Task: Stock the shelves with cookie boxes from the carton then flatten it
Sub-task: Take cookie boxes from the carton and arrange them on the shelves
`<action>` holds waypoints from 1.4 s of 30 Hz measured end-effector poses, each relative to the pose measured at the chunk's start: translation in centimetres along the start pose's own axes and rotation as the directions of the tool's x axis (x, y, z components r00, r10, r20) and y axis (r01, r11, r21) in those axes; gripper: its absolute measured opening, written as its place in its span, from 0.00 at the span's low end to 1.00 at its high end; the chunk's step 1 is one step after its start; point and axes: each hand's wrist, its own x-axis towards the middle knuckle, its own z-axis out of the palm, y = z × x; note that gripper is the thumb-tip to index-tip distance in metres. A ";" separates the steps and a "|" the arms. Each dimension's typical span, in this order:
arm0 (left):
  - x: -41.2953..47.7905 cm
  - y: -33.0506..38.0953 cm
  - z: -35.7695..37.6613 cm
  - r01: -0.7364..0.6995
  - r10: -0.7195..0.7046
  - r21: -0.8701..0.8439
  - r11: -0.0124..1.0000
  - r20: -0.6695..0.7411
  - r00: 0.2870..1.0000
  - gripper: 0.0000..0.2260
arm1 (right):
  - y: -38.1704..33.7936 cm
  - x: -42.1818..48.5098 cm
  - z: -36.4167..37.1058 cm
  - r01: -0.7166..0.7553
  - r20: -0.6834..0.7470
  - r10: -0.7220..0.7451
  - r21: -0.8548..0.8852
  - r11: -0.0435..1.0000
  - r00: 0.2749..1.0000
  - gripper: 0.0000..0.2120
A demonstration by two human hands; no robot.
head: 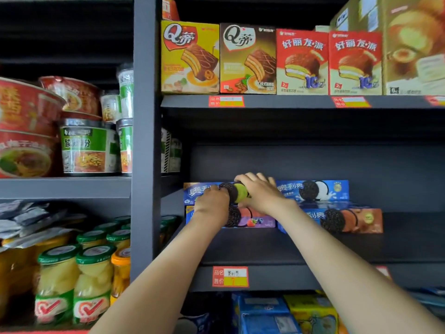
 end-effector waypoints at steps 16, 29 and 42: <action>-0.6 0.7 -0.8 -0.069 0.069 -0.010 0.998 0.015 0.997 0.20 | -0.6 -1.4 -1.2 -0.127 -0.025 0.126 -0.034 0.991 0.992 0.31; -16.0 8.1 -2.6 -0.388 0.028 -0.442 0.809 -0.630 0.776 0.06 | -2.0 -18.1 -5.3 0.213 -0.592 -0.177 -0.009 0.977 0.787 0.10; -37.1 25.6 14.0 -0.040 -0.007 -0.666 0.744 -0.068 0.998 0.14 | 6.7 -47.5 4.4 0.047 -0.162 0.015 0.371 0.927 0.987 0.07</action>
